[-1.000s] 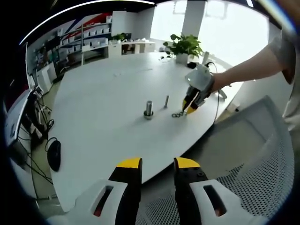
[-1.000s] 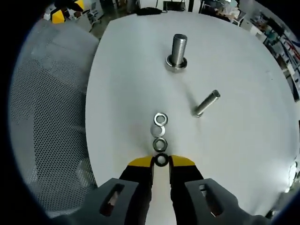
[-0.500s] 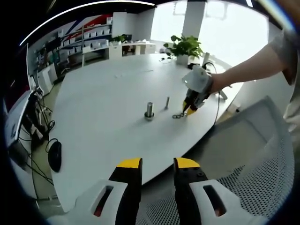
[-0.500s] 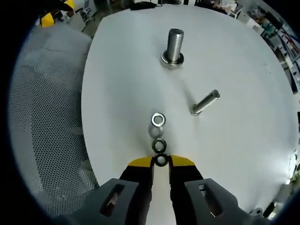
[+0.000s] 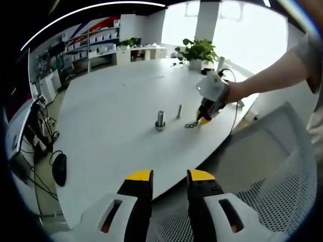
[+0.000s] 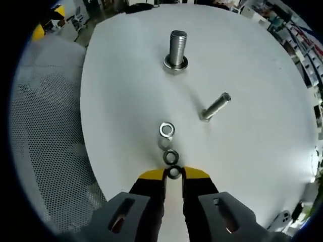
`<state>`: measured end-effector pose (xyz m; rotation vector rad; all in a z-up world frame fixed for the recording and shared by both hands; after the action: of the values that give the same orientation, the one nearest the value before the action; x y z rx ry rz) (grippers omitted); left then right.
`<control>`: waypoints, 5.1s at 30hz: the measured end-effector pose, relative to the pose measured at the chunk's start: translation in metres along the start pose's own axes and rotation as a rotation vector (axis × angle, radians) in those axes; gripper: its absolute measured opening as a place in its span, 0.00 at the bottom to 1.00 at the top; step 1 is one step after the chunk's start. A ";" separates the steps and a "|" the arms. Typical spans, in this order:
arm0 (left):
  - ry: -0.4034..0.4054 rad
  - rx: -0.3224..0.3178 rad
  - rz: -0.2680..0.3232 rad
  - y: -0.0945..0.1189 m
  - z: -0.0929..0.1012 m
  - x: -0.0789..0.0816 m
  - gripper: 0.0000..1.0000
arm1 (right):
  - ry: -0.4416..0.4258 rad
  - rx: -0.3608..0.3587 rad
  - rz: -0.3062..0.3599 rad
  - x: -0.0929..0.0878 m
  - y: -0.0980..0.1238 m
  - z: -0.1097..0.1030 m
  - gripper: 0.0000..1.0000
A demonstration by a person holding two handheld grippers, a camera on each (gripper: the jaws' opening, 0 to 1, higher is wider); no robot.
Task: Place the washer onto the threaded stud by aligning its center hole with the stud, sliding it down to the base, and recovering from edge contact or off-axis alignment until the washer reaches the visible bottom stop.
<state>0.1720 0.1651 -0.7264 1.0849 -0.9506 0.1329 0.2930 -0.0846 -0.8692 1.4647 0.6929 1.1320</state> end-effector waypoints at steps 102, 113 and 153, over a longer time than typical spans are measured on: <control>0.004 -0.013 0.050 0.003 0.000 0.009 0.25 | -0.471 -0.074 -0.132 -0.197 0.054 0.054 0.19; 0.005 -0.015 0.050 0.003 0.000 0.009 0.25 | -0.412 -0.063 -0.180 -0.197 0.052 0.057 0.15; -0.001 -0.033 0.073 0.003 0.003 0.012 0.25 | -0.134 -0.073 0.129 0.021 0.074 0.049 0.13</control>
<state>0.1755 0.1600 -0.7152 1.0209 -0.9902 0.1760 0.3336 -0.1022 -0.7891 1.5247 0.4648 1.1338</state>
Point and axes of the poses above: the point that each gripper's makers call its tool centre point, and the gripper's own axes: y roughly backward along the fingers, z roughly to its right, x roughly out of its top, the point moved 1 cm from there along y, roughly backward along the fingers, and after that the axes turned 1 degree about -x, right-handed, at the moved point
